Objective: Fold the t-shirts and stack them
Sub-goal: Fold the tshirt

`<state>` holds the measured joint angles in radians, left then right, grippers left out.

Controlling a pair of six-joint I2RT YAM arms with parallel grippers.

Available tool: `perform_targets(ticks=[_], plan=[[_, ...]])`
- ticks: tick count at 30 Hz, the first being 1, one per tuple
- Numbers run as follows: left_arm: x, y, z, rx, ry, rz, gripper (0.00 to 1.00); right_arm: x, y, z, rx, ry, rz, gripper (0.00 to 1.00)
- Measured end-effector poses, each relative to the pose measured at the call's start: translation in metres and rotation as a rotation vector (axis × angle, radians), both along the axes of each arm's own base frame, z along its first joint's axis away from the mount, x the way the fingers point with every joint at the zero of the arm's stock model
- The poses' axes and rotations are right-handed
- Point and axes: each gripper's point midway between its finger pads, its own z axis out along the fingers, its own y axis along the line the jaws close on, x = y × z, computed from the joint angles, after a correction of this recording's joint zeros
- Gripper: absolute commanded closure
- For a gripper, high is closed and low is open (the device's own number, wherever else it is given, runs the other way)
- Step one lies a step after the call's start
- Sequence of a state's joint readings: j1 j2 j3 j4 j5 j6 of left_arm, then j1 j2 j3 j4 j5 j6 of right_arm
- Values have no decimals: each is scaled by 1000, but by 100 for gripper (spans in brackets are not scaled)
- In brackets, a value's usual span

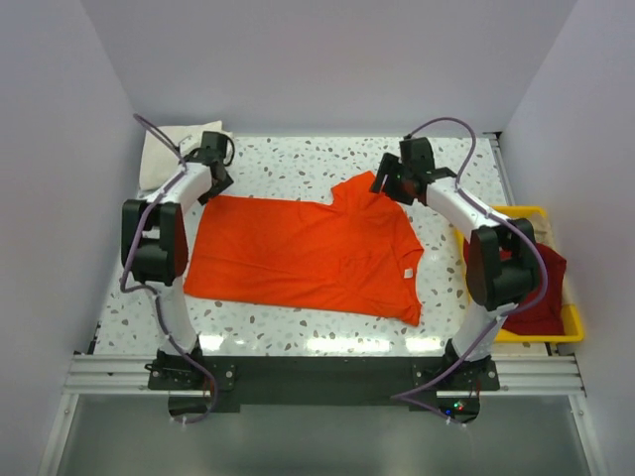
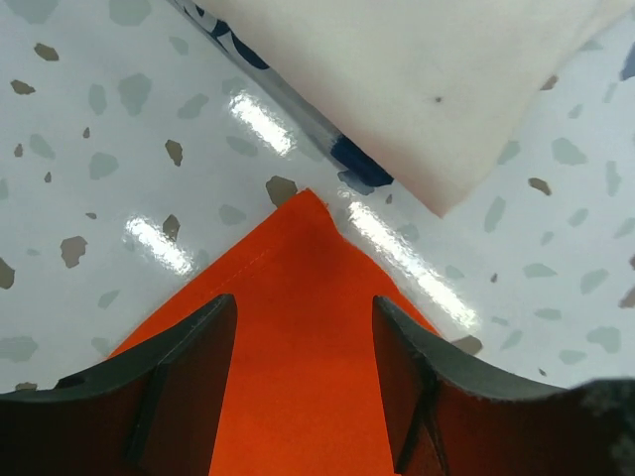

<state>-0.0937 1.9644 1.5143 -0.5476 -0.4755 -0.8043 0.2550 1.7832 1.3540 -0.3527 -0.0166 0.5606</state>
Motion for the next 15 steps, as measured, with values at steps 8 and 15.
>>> perform_targets(ticks=[8, 15], plan=[[6, 5, -42, 27, 99, 67, 42, 30, 5, 0, -21, -41, 22, 34], [34, 4, -39, 34, 55, 98, 48, 41, 8, -15, -30, -28, 28, 35]])
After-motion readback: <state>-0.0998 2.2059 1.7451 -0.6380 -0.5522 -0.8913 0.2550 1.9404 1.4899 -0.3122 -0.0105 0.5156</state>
